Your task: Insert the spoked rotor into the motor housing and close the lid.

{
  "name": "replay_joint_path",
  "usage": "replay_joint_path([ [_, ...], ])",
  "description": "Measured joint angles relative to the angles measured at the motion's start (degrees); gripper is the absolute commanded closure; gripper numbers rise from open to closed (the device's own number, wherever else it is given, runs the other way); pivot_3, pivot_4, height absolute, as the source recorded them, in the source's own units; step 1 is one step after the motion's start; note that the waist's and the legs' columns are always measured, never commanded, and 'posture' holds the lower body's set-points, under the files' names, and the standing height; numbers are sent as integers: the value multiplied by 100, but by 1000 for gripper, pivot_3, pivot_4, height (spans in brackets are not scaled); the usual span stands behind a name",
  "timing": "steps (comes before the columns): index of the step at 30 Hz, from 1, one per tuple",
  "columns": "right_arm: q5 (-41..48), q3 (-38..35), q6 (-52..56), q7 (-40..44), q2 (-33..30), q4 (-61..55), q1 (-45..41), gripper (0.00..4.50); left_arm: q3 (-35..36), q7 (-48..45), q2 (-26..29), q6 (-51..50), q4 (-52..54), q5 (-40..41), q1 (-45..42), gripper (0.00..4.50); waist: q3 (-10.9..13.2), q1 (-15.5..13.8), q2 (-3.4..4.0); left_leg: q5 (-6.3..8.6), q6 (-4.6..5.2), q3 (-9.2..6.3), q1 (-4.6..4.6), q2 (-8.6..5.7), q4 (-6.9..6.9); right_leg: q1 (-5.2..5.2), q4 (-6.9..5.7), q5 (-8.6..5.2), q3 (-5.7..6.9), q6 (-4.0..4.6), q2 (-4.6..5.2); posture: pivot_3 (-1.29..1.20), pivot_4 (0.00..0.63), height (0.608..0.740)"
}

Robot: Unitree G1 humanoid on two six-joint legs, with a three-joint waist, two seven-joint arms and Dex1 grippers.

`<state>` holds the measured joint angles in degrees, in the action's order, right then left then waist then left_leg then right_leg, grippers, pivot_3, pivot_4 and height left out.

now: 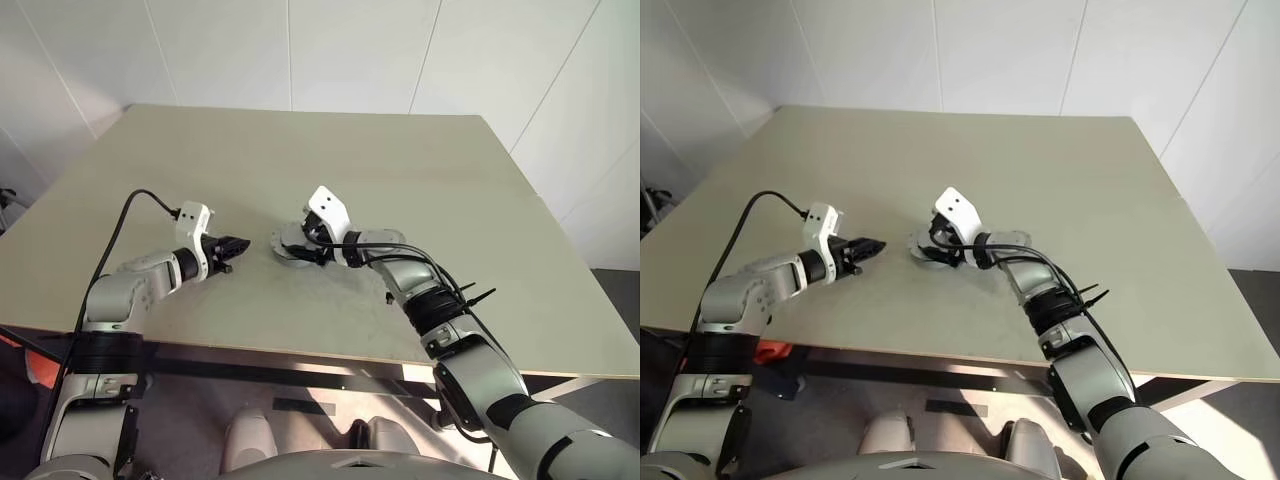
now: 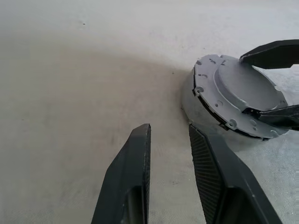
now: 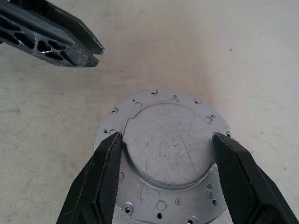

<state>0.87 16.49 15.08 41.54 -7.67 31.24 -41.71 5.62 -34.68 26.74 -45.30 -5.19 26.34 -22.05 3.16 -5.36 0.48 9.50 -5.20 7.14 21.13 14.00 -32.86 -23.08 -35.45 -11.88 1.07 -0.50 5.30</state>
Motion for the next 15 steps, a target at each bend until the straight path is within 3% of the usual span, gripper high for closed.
replay_joint_path([
  [13, 300, -439, 562, 57, 220, 119, -109, 1062, -13, 16, -22, -37, 98, 0, 27, 3118, 0, 10, 0, 0, 0, 0, -6, 0, 0, 0, -10, 0, -2, 0, -1, 0, 0, 740],
  [15, 282, -404, 532, 160, 172, 97, -108, 693, -13, 15, -21, -37, 98, -2, 27, 3118, 0, 5, 0, 0, 0, 0, -5, 0, 0, 0, -8, 0, -1, 0, 0, 0, 0, 740],
])
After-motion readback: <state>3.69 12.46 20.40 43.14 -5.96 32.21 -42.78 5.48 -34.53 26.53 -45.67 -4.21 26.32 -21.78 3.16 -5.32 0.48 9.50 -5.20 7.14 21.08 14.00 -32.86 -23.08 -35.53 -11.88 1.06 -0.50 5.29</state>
